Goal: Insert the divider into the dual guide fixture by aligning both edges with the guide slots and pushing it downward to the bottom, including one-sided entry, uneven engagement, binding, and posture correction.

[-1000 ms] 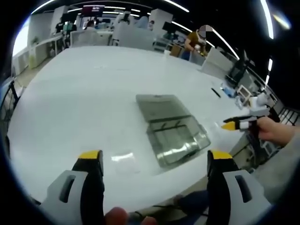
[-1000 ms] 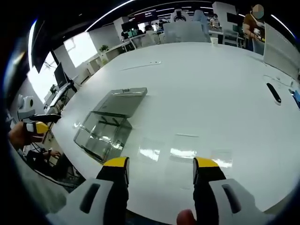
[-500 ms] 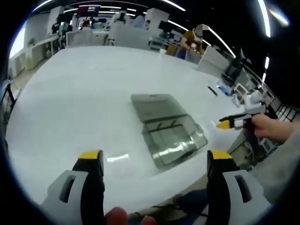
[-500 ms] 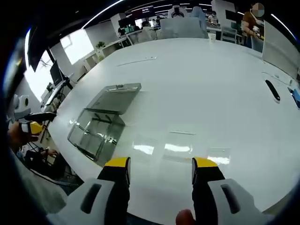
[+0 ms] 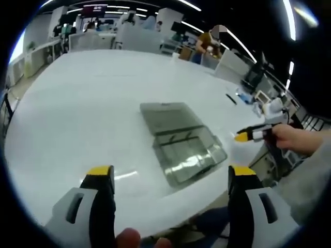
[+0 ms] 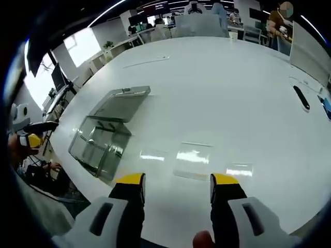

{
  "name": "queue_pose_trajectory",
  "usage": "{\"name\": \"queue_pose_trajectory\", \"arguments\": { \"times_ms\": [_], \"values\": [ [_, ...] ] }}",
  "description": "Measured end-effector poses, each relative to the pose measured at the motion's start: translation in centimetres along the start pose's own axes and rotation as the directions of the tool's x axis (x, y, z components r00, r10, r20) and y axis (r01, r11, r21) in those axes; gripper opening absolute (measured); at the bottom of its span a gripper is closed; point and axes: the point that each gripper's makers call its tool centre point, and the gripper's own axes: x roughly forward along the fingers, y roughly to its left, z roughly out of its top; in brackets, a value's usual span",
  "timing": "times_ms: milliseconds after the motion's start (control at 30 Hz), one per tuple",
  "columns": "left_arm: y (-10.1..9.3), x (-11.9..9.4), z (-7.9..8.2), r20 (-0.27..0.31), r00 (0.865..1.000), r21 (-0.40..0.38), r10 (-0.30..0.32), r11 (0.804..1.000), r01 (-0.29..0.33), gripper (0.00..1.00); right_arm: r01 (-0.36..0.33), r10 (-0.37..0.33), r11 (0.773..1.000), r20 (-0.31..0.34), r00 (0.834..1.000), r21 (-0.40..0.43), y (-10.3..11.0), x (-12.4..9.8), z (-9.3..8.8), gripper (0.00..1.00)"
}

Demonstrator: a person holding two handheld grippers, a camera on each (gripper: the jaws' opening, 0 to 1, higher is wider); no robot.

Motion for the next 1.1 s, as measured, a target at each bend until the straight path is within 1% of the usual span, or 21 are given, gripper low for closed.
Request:
{"name": "queue_pose_trajectory", "arguments": {
  "times_ms": [100, 433, 567, 600, 1100],
  "values": [
    [0.1, 0.1, 0.0, -0.006, 1.000, -0.001, 0.000, 1.000, -0.001, 0.88, 0.000, 0.000, 1.000, -0.014, 1.000, 0.005, -0.1, 0.3, -0.3, 0.46],
    [0.3, 0.4, 0.2, -0.005, 1.000, -0.010, 0.000, 1.000, 0.000, 0.88, 0.011, -0.011, 1.000, -0.033, 0.999, 0.001, -0.3, 0.8, -0.2, 0.42],
    [0.4, 0.5, 0.3, -0.004, 1.000, -0.011, 0.000, 1.000, 0.000, 0.88, 0.025, -0.025, 1.000, -0.060, 0.998, 0.004, -0.6, 1.1, -0.6, 0.42],
    [0.4, 0.6, 0.3, -0.004, 1.000, -0.013, 0.000, 1.000, 0.000, 0.88, 0.024, -0.023, 1.000, -0.057, 0.998, 0.008, -0.7, 1.2, -0.5, 0.41],
    [1.1, 0.8, 0.5, -0.007, 1.000, -0.019, 0.012, 1.000, -0.012, 0.89, 0.035, -0.033, 0.999, -0.107, 0.994, 0.018, -1.2, 2.4, -1.5, 0.40]
  ]
}}
